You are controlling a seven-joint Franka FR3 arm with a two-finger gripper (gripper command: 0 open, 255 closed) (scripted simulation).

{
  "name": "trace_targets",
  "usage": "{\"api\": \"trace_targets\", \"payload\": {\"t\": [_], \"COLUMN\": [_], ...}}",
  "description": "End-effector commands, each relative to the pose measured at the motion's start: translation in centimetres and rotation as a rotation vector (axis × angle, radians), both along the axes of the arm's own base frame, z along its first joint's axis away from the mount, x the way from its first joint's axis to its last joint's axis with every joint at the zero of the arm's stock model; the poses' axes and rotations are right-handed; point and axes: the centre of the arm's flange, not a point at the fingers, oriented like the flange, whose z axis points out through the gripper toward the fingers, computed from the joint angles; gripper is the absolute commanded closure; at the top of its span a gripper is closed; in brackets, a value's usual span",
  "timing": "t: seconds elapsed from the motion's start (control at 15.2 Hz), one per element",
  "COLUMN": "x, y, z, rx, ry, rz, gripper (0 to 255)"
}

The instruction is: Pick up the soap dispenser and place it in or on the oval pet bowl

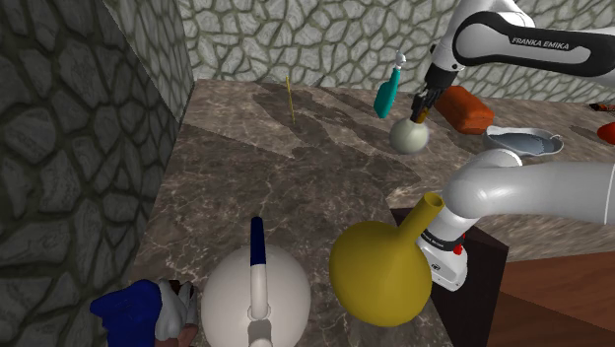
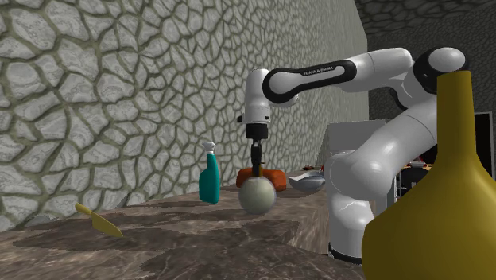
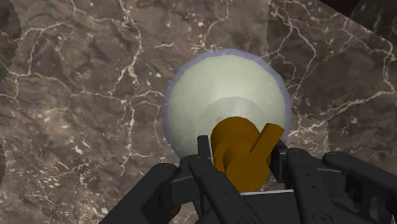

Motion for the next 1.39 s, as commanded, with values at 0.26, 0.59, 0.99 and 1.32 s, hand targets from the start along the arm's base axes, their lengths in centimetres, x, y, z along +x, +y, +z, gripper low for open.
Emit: {"api": "trace_targets", "payload": {"t": [0.26, 0.59, 0.99, 1.32], "x": [0.0, 0.0, 0.0, 0.0], "y": [0.0, 0.0, 0.0, 0.0], "z": [2.9, 5.6, 8.7, 11.4], "rx": [0.0, 0.0, 0.0, 0.0], "ry": [0.0, 0.0, 0.0, 0.0], "rz": [0.0, 0.0, 0.0, 0.0], "gripper": [255, 255, 255, 255]}}
